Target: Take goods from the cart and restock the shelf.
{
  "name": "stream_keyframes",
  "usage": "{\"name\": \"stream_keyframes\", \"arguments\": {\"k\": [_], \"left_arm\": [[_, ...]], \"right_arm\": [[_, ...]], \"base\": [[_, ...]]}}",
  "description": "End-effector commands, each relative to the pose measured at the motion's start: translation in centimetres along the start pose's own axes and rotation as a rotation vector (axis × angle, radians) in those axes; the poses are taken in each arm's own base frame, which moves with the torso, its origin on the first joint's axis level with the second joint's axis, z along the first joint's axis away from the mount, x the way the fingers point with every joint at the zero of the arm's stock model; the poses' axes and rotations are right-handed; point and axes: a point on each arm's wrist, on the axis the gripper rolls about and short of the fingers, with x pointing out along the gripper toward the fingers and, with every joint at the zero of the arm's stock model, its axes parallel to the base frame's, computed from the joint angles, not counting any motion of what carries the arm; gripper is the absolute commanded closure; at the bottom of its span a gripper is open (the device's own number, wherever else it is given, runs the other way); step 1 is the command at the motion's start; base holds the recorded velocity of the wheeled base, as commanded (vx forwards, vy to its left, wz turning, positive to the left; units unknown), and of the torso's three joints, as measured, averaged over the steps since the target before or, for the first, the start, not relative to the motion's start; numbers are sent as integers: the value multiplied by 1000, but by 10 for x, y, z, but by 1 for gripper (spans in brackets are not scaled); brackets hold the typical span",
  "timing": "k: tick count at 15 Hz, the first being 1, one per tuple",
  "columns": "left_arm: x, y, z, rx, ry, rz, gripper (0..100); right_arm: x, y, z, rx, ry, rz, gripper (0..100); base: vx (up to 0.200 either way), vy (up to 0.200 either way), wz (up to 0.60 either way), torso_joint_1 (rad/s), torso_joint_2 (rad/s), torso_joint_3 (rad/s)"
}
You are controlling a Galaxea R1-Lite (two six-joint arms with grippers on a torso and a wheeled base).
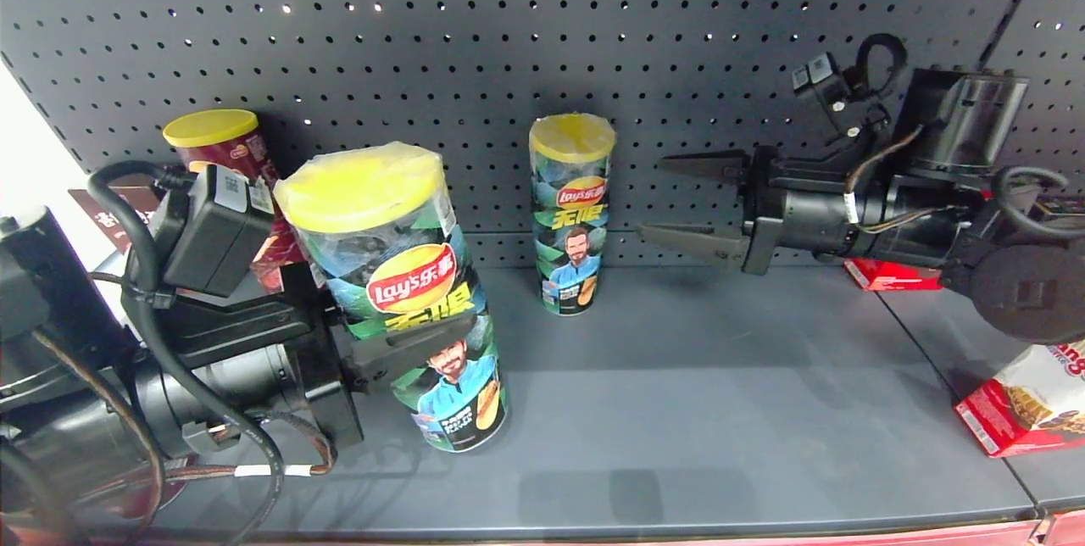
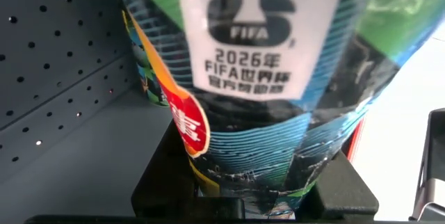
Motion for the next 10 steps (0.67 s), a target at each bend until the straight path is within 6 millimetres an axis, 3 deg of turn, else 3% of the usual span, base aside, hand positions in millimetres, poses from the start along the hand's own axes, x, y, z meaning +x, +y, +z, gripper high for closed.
{"name": "stream_keyframes", "arguments": {"k": [1, 10], "left_arm": [[0, 0, 0, 1, -1, 1, 100], [0, 1, 3, 5, -9, 3, 100]], "right_arm": [[15, -9, -17, 22, 15, 25, 0], [41, -15, -48, 53, 37, 57, 0]], "base": [[0, 0, 0, 0, 0, 0], [0, 0, 0, 0, 0, 0]]}}
